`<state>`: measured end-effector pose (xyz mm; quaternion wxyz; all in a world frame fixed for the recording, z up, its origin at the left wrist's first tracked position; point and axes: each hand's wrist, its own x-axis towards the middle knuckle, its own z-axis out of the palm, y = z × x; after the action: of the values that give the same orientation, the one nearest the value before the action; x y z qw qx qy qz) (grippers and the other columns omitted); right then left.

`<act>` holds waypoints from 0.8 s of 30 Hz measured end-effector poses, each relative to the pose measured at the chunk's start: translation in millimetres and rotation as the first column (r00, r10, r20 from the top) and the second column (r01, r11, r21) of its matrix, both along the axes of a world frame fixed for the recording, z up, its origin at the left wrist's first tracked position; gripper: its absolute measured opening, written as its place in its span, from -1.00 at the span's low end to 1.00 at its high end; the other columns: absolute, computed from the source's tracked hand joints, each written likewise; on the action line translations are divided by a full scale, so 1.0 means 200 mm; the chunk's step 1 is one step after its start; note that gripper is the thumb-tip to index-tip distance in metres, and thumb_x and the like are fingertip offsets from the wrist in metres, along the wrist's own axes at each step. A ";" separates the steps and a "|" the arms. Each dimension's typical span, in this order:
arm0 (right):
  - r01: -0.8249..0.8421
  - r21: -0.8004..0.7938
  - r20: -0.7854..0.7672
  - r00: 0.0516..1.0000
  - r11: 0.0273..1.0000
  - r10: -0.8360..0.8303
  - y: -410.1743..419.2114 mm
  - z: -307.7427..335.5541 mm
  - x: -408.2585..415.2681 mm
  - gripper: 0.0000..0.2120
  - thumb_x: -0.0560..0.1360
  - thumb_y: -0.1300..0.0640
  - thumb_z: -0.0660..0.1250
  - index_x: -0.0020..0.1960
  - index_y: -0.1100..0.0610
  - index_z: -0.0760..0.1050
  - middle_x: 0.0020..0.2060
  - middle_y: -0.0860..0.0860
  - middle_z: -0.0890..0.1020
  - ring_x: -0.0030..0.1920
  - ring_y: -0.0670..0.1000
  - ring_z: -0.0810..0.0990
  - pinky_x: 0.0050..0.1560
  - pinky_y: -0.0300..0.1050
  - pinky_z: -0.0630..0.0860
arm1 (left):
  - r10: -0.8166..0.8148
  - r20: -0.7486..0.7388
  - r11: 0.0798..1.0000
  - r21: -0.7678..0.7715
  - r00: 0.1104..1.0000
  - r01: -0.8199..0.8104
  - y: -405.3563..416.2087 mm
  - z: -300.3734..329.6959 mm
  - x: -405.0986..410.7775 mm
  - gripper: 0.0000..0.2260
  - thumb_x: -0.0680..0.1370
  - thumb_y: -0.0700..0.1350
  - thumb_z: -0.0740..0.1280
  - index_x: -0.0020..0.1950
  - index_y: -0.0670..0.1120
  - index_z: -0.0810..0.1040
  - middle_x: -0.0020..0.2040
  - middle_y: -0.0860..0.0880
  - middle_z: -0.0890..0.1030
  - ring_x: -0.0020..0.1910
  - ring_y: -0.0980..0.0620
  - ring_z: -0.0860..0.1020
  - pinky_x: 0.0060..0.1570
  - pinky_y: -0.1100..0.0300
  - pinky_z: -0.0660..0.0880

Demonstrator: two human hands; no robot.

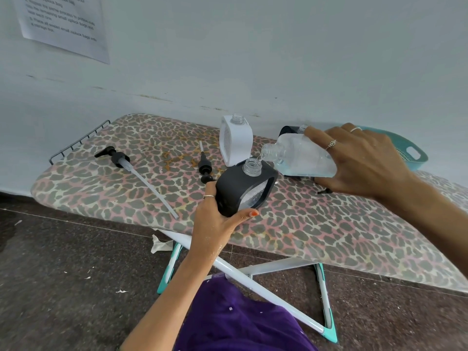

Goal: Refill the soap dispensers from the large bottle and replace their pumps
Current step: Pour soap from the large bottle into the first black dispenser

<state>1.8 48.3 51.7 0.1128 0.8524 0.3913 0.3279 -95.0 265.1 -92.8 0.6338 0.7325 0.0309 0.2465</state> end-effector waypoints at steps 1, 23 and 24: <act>-0.003 -0.002 -0.004 1.000 1.000 0.003 0.00 0.00 0.00 -0.27 0.22 -0.13 0.53 0.31 0.09 0.41 -0.16 0.16 0.64 -0.20 0.24 0.61 -0.37 -0.09 0.39 | 0.008 0.002 1.000 0.014 1.000 -0.008 0.00 0.00 0.00 -0.38 0.19 0.37 0.47 0.13 0.22 0.34 -0.04 0.05 0.64 -0.19 0.05 0.70 -0.27 -0.07 0.65; 0.007 -0.001 -0.013 1.000 1.000 -0.007 0.00 0.01 0.00 -0.30 0.23 -0.11 0.51 0.29 0.08 0.40 -0.20 0.15 0.63 -0.22 0.23 0.61 -0.34 -0.14 0.24 | 0.013 0.005 1.000 -0.002 1.000 -0.013 0.01 -0.02 0.01 -0.26 0.19 0.38 0.48 0.23 0.07 0.36 -0.02 0.08 0.63 -0.14 0.04 0.69 -0.23 -0.10 0.64; 0.007 -0.001 -0.012 1.000 1.000 -0.007 0.00 0.01 0.00 -0.30 0.23 -0.12 0.51 0.29 0.09 0.40 -0.20 0.15 0.63 -0.22 0.23 0.61 -0.34 -0.14 0.24 | 0.010 -0.003 1.000 -0.011 1.000 -0.010 0.01 -0.02 0.01 -0.25 0.18 0.38 0.48 0.24 0.08 0.36 0.00 0.07 0.64 -0.13 0.00 0.69 -0.22 -0.11 0.64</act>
<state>1.5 48.7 53.2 0.1118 0.8557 0.3892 0.3221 -92.7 266.2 -96.7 0.6366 0.7292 0.0367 0.2485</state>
